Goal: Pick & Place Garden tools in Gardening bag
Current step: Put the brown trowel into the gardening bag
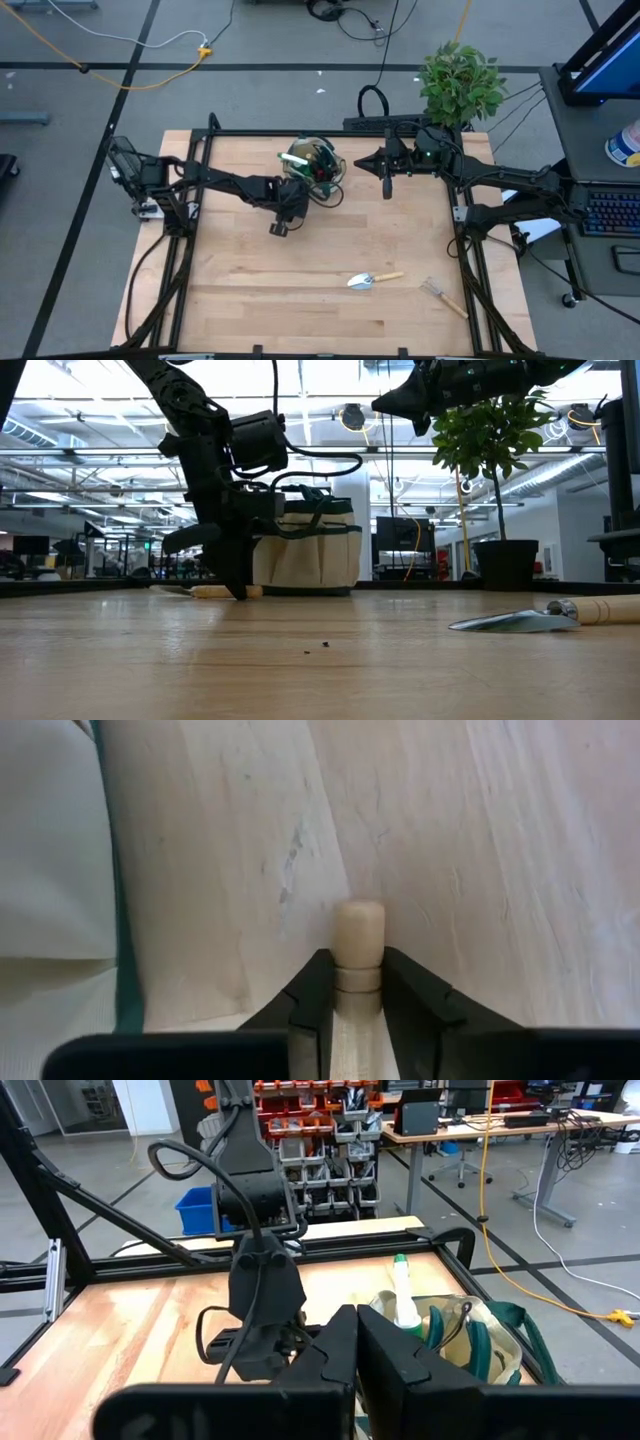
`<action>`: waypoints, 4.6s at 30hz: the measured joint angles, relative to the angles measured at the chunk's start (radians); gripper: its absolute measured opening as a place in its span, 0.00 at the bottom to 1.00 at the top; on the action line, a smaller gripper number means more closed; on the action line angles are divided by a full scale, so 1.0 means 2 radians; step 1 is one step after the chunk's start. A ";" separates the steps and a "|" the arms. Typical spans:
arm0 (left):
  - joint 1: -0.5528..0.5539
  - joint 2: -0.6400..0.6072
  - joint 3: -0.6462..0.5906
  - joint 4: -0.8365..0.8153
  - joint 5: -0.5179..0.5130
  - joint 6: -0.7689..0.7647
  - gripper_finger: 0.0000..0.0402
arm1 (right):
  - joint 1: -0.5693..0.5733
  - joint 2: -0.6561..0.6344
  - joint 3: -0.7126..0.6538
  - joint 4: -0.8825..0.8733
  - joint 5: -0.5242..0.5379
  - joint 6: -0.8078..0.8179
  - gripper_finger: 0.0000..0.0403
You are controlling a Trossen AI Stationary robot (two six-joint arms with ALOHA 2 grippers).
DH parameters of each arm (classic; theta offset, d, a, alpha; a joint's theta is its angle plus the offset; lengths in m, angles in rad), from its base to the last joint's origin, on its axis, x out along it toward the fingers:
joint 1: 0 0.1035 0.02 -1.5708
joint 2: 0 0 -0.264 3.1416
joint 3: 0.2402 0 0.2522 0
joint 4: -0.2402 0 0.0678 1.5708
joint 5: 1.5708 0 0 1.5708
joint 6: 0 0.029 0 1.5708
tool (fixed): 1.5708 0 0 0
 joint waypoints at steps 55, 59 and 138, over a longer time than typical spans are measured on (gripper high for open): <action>0.197 -0.212 -0.001 0.435 0.174 -0.233 0.16 | 0.000 0.000 0.000 0.006 0.000 0.003 0.00; 0.210 -0.197 -0.001 0.434 0.197 -0.233 0.17 | 0.000 0.000 0.000 0.005 0.000 0.003 0.00; 0.269 -0.062 -0.001 0.493 0.329 -0.261 0.44 | 0.000 0.000 0.000 0.003 0.004 0.011 0.00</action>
